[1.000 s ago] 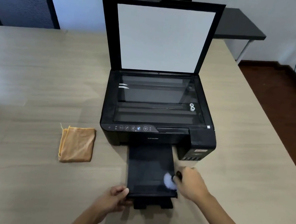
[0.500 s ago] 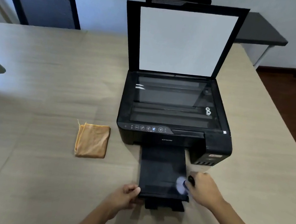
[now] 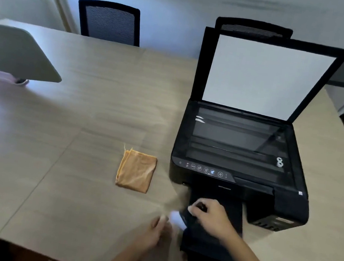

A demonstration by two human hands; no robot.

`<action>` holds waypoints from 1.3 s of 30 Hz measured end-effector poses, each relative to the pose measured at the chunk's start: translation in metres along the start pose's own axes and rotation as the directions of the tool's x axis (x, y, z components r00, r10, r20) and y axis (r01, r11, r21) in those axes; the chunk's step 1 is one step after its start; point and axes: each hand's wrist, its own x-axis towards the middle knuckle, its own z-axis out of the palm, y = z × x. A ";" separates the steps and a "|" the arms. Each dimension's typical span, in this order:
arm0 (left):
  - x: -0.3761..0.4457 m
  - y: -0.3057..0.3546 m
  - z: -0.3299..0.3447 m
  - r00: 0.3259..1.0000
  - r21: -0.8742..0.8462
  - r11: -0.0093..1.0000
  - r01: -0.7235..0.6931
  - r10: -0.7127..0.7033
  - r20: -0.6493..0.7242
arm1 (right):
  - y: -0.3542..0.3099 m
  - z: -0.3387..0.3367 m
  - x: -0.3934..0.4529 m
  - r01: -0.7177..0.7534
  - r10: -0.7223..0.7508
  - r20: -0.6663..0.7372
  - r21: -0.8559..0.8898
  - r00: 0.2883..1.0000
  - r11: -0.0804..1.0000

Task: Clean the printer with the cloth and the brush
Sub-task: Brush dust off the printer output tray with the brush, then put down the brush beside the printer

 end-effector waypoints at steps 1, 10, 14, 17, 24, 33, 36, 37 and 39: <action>-0.005 0.014 -0.011 0.999 -0.104 0.995 -0.004 -0.001 -0.045 | -0.009 0.024 0.008 -0.030 0.026 0.037 0.118 0.999 0.993; 0.009 0.033 -0.106 0.864 0.183 0.969 0.167 -0.054 -0.501 | -0.047 0.166 0.050 -0.142 0.109 0.226 0.138 0.968 0.980; 0.013 0.037 -0.129 0.805 0.325 0.920 0.218 0.018 -0.592 | -0.056 0.178 0.058 -0.007 0.031 0.318 -0.075 0.948 0.997; 0.015 0.044 -0.131 0.800 0.523 0.777 0.351 0.042 -0.599 | -0.061 0.159 0.055 0.101 -0.042 0.368 -0.144 0.929 0.984; 0.052 0.136 -0.126 0.707 0.689 0.689 0.226 0.370 -0.603 | -0.085 -0.017 0.020 0.316 -0.310 0.122 -0.035 0.943 0.948; 0.147 0.385 -0.009 0.625 0.604 0.722 -0.338 0.652 -0.430 | -0.065 -0.333 0.051 0.395 -0.101 -0.830 0.152 0.549 0.906; 0.171 0.433 0.038 0.726 0.422 0.817 -0.393 0.557 -0.403 | -0.063 -0.389 0.078 0.319 -0.119 -0.823 0.079 0.556 0.944; 0.174 0.443 0.049 0.751 0.381 0.836 -0.396 0.533 -0.390 | -0.065 -0.397 0.086 0.307 -0.136 -0.796 0.064 0.589 0.950; 0.181 0.456 0.071 0.802 0.311 0.869 -0.384 0.481 -0.354 | -0.068 -0.409 0.099 0.311 -0.175 -0.731 0.054 0.660 0.949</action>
